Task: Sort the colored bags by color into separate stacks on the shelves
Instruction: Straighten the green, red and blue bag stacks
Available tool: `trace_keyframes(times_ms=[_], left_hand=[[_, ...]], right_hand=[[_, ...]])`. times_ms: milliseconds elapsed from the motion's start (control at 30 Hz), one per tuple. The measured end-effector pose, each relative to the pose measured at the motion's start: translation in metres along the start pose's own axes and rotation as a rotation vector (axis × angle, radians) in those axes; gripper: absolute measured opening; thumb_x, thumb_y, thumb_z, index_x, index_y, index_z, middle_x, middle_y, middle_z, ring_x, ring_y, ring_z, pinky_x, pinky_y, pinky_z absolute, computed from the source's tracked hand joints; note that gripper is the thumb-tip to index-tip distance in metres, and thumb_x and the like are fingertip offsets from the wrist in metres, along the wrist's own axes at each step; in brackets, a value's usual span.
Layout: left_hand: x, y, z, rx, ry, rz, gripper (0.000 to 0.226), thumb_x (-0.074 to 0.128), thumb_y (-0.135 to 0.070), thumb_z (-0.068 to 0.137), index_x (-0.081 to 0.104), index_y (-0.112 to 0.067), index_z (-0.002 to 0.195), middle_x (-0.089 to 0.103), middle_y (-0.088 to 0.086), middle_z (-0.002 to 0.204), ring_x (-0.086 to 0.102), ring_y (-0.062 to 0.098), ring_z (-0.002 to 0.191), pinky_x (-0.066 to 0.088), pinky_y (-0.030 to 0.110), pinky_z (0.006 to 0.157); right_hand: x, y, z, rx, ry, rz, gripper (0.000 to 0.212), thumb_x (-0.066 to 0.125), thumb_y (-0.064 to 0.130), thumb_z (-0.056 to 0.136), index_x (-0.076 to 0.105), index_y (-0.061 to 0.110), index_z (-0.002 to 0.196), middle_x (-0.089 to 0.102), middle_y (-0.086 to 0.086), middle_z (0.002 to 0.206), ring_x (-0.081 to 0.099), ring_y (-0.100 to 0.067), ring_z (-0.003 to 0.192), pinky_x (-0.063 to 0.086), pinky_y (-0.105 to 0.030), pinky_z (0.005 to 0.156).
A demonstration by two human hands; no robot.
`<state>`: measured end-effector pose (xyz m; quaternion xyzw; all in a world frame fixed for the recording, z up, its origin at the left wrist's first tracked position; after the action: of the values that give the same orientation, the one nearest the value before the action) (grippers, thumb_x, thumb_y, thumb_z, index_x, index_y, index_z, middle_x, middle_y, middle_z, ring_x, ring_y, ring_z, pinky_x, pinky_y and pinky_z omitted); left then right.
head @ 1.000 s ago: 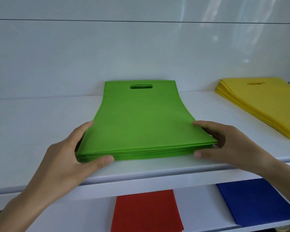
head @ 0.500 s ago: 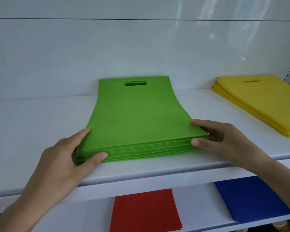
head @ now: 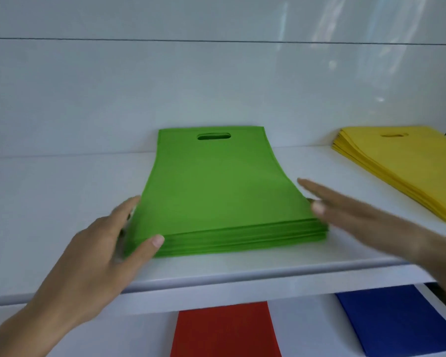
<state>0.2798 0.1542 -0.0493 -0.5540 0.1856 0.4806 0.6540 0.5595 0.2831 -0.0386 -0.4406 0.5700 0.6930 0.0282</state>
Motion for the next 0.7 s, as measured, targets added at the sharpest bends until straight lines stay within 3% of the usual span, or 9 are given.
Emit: trace_keyframes(times_ms=[67, 167, 300, 400, 467, 567, 633, 667, 700], left_hand=[[-0.007, 0.008, 0.017, -0.108, 0.003, -0.241, 0.078, 0.04, -0.091, 0.037, 0.038, -0.061, 0.109, 0.049, -0.015, 0.121, 0.047, 0.007, 0.112, 0.034, 0.024, 0.095], [-0.001, 0.021, 0.059, -0.235, 0.085, -0.47, 0.097, 0.046, -0.076, 0.042, 0.039, -0.04, 0.132, 0.04, -0.006, 0.143, 0.04, 0.015, 0.129, 0.025, 0.037, 0.112], [0.024, 0.009, 0.088, -0.197, 0.274, -0.276, 0.096, 0.062, -0.067, 0.067, 0.018, -0.033, 0.145, 0.042, -0.011, 0.133, 0.036, 0.014, 0.133, 0.028, 0.026, 0.103], [0.041, 0.006, 0.09, -0.147, 0.401, -0.07, 0.13, 0.066, -0.075, 0.043, 0.002, -0.031, 0.148, 0.021, -0.002, 0.153, 0.02, 0.013, 0.141, 0.02, 0.026, 0.112], [0.043, 0.008, 0.088, -0.139, 0.406, -0.025, 0.137, 0.062, -0.076, 0.033, -0.002, -0.034, 0.147, 0.008, 0.003, 0.156, 0.014, 0.013, 0.142, 0.015, 0.028, 0.115], [0.039, 0.008, 0.089, -0.147, 0.396, -0.145, 0.13, 0.068, -0.068, 0.035, 0.009, -0.035, 0.147, 0.029, -0.009, 0.148, 0.032, 0.01, 0.135, 0.026, 0.027, 0.111], [0.033, 0.006, 0.096, -0.164, 0.311, -0.355, 0.102, 0.074, -0.061, 0.049, 0.03, -0.037, 0.139, 0.047, -0.023, 0.128, 0.049, 0.0, 0.115, 0.038, 0.023, 0.099], [0.031, 0.003, 0.098, -0.179, 0.268, -0.443, 0.092, 0.073, -0.058, 0.054, 0.035, -0.036, 0.135, 0.049, -0.026, 0.123, 0.049, -0.004, 0.11, 0.038, 0.021, 0.096], [0.033, 0.003, 0.099, -0.189, 0.251, -0.498, 0.097, 0.071, -0.059, 0.052, 0.034, -0.034, 0.138, 0.045, -0.024, 0.125, 0.044, -0.002, 0.115, 0.035, 0.023, 0.098]], right_hand=[[-0.032, 0.005, 0.023, -0.009, -0.187, 0.082, 0.072, 0.051, 0.072, 0.073, 0.031, 0.047, 0.136, 0.033, 0.019, 0.144, 0.03, 0.011, 0.125, 0.02, -0.013, 0.1], [-0.048, 0.01, 0.073, 0.029, -0.263, 0.005, 0.061, 0.046, 0.048, 0.091, 0.026, 0.031, 0.146, 0.029, 0.007, 0.151, 0.028, -0.006, 0.135, 0.019, -0.021, 0.104], [-0.012, 0.003, 0.12, 0.062, -0.136, 0.081, 0.059, 0.046, 0.029, 0.097, 0.02, 0.016, 0.148, 0.029, -0.003, 0.15, 0.034, -0.02, 0.135, 0.027, -0.03, 0.108], [0.002, -0.002, 0.131, 0.087, -0.151, 0.085, 0.054, 0.046, 0.014, 0.097, 0.024, 0.017, 0.146, 0.042, -0.003, 0.141, 0.05, -0.016, 0.11, 0.04, -0.025, 0.094], [0.001, -0.009, 0.133, 0.093, -0.158, 0.187, 0.058, 0.046, 0.005, 0.094, 0.025, 0.019, 0.146, 0.045, -0.005, 0.14, 0.053, -0.015, 0.102, 0.043, -0.026, 0.088], [-0.002, -0.018, 0.135, 0.11, -0.174, 0.316, 0.059, 0.051, 0.005, 0.093, 0.027, 0.018, 0.145, 0.046, 0.001, 0.132, 0.054, -0.017, 0.104, 0.044, -0.029, 0.088], [-0.004, -0.019, 0.136, 0.112, -0.22, 0.287, 0.059, 0.054, 0.015, 0.092, 0.029, 0.02, 0.145, 0.041, 0.008, 0.131, 0.05, -0.017, 0.115, 0.042, -0.03, 0.095], [-0.005, -0.018, 0.138, 0.109, -0.239, 0.256, 0.06, 0.055, 0.018, 0.092, 0.029, 0.021, 0.146, 0.041, 0.006, 0.137, 0.048, -0.017, 0.12, 0.04, -0.03, 0.1], [-0.005, -0.016, 0.138, 0.107, -0.247, 0.23, 0.06, 0.055, 0.02, 0.092, 0.028, 0.021, 0.146, 0.039, 0.002, 0.142, 0.045, -0.017, 0.123, 0.038, -0.029, 0.101]])
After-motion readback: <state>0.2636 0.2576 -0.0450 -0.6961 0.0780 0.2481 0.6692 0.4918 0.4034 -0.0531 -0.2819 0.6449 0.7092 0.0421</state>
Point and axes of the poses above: each hand's wrist, its own z-axis towards the middle knuckle, its own x-axis out of the palm, y = z × x, the point moved 6 cm from there along z, towards the middle knuckle
